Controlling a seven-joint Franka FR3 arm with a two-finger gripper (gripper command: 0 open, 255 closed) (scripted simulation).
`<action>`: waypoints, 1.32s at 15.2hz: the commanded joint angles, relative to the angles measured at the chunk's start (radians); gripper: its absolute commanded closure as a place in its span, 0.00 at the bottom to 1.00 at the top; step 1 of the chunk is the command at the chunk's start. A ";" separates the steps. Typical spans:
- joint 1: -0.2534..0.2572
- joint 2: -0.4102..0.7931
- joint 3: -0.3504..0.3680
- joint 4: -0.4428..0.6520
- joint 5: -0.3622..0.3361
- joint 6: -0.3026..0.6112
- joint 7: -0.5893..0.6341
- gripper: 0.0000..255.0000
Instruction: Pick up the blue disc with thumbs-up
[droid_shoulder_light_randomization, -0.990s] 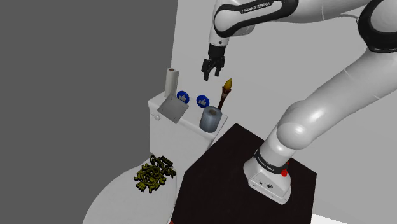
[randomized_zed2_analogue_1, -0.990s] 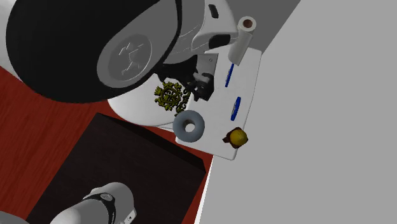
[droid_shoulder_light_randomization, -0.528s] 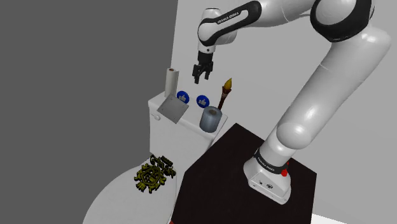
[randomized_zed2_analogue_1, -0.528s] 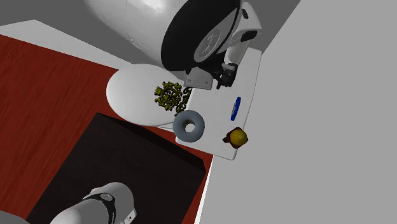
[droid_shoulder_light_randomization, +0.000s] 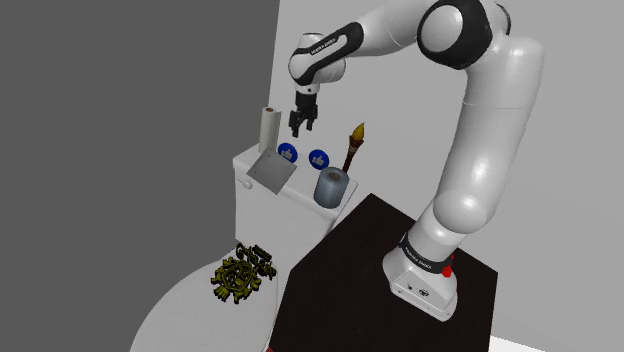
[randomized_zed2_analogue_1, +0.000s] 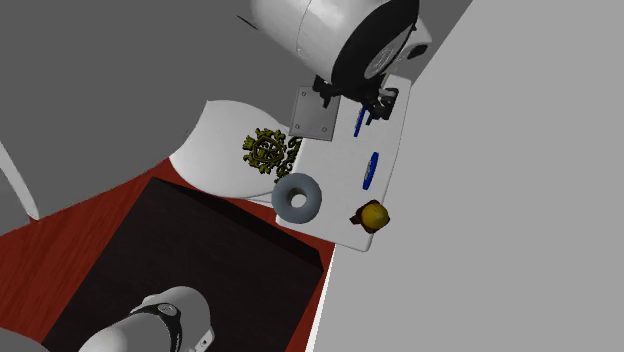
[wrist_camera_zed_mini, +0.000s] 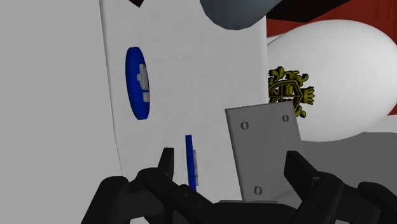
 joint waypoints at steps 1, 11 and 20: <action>-0.009 0.083 0.007 0.078 0.013 0.000 -0.023 0.00; -0.052 0.402 0.035 0.406 0.042 -0.022 -0.093 0.00; -0.055 0.451 0.039 0.407 0.047 0.026 -0.094 1.00</action>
